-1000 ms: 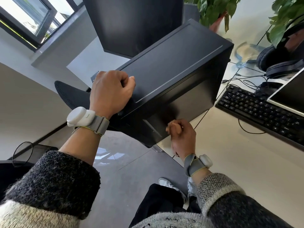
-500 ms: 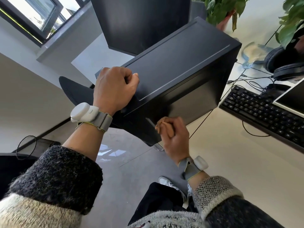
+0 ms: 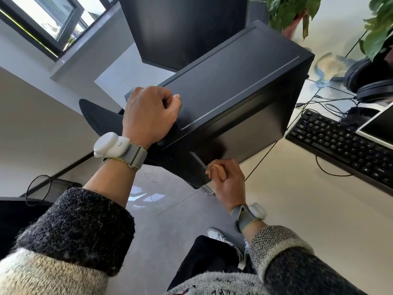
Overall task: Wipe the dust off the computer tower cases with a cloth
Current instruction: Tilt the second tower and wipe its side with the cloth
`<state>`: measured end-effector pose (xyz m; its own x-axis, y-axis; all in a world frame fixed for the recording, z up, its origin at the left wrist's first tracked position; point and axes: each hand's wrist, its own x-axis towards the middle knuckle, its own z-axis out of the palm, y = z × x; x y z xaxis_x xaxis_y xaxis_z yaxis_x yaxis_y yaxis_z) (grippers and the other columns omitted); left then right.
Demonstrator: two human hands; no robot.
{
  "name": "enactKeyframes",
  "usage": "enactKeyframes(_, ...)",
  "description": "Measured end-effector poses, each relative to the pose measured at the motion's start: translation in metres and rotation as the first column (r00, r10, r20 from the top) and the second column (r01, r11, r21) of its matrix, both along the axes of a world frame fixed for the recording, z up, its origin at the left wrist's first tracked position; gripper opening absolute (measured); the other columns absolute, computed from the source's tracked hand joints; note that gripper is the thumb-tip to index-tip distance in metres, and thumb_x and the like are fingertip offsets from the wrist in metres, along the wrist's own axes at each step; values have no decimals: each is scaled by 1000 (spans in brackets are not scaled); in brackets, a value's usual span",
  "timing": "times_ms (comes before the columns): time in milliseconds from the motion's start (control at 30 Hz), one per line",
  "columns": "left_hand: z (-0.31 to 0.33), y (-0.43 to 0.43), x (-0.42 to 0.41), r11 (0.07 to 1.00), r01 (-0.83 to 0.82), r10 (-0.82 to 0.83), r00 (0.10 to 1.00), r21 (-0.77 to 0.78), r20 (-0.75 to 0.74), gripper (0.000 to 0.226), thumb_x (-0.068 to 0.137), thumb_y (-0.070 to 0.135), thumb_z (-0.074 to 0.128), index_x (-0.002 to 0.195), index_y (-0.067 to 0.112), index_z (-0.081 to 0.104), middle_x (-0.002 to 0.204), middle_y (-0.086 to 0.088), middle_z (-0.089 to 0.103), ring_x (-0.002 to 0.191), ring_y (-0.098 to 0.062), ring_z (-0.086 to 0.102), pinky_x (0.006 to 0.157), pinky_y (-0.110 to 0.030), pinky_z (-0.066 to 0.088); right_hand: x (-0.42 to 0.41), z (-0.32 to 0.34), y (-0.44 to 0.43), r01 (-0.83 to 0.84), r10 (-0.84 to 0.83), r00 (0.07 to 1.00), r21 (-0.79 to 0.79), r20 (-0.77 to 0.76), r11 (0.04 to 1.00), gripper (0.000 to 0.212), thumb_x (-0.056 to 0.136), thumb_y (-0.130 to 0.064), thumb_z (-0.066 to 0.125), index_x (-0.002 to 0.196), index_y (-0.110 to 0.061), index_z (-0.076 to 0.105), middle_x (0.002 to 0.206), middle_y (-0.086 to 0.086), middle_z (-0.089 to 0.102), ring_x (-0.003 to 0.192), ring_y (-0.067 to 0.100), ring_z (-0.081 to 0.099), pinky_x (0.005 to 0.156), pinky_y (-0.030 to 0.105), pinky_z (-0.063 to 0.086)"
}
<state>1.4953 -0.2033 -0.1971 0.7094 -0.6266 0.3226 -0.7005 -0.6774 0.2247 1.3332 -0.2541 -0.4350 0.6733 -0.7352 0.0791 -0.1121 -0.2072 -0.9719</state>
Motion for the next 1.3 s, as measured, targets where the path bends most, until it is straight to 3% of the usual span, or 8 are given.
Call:
enactKeyframes(133,0,1,-1,1000,4,-4,1000,-5,3,50,96,29,59,50,20,40,47,8,35,46,-11,39,53,-22,30,-3,-10,-1,29,-7,994,209,-108,978,22,92,-9,71,84,-30,71,89,-11,73,88,15,69,81,47,59)
enactKeyframes(367,0,1,-2,1000,-3,3,1000,-6,10,53,97,28,60,49,25,36,46,13,31,44,-7,40,53,-12,26,5,24,18,-41,44,998,-48,46,998,10,96,-15,77,96,-23,72,101,-10,67,91,2,65,80,13,48)
enactKeyframes(533,0,1,-2,1000,3,-3,1000,-10,14,55,97,26,60,49,27,35,45,15,31,47,3,46,52,-8,26,3,-8,20,24,2,981,129,-193,991,11,91,-21,74,88,-31,72,89,-20,71,87,4,66,79,39,58)
enactKeyframes(733,0,2,0,1000,3,-3,1000,-7,11,52,96,28,59,49,25,37,45,13,32,44,-9,41,51,-8,26,13,28,29,-58,59,998,67,-13,996,4,98,-28,75,93,-28,74,91,-10,73,83,9,72,78,25,57)
enactKeyframes(833,1,1,-1,1000,-1,1,1000,-8,7,52,96,28,59,49,25,38,45,12,32,44,-10,39,52,-10,25,14,32,32,-16,20,1000,323,-9,946,10,97,-14,73,88,-16,78,77,-4,76,75,14,76,74,27,61)
enactKeyframes(967,1,2,-3,1000,-8,8,1000,-2,2,54,97,27,59,49,24,36,45,12,30,44,-9,39,51,-9,25,10,35,29,105,-89,994,686,-59,720,11,96,2,69,90,8,76,70,18,72,58,8,70,61,15,55)
enactKeyframes(1133,1,2,-3,1000,-16,16,1000,-6,-2,53,97,29,59,49,24,37,45,12,31,44,-10,40,52,-11,25,11,39,32,78,-69,997,680,-41,729,14,99,-3,69,93,8,75,60,-5,71,58,2,69,49,12,48)
enactKeyframes(1300,2,1,-2,1000,-3,3,1000,-7,-2,52,97,28,59,49,25,38,46,13,33,44,-9,39,53,-13,26,12,26,27,158,-37,983,723,-181,672,18,98,-5,69,87,8,75,76,13,78,67,11,76,60,22,56)
